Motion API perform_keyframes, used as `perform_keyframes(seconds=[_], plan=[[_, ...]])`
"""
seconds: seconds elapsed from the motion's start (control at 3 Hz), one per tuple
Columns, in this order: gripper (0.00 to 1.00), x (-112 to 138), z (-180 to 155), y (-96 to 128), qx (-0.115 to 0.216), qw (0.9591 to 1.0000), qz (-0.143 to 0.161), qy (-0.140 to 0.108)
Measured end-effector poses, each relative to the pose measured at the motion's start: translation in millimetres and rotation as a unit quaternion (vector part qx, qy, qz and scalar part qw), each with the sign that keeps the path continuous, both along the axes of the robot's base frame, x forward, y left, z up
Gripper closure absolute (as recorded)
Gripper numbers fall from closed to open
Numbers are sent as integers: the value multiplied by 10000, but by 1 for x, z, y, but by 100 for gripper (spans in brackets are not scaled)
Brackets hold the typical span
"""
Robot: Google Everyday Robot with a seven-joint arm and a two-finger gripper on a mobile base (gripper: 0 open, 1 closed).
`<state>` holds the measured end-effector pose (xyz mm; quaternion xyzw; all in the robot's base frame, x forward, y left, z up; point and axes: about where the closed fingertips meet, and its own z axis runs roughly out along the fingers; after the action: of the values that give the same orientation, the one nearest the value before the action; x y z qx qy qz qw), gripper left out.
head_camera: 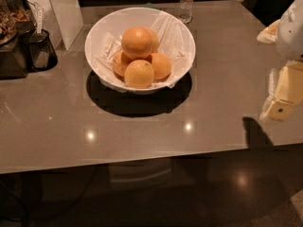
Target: Pick orange from white bowl
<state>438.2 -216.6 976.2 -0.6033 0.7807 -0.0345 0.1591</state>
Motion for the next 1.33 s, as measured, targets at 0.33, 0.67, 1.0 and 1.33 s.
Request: perform_keyframes(seconds=[0.33,0.67,1.0,1.33], plan=[[0,0,0,0,1,10000,1,0],[0,18,-1,16,232,9995,201,-62],[0,36,7,33,439,9978,429,-236],[0,60,16,61,727,9933,819,-379]])
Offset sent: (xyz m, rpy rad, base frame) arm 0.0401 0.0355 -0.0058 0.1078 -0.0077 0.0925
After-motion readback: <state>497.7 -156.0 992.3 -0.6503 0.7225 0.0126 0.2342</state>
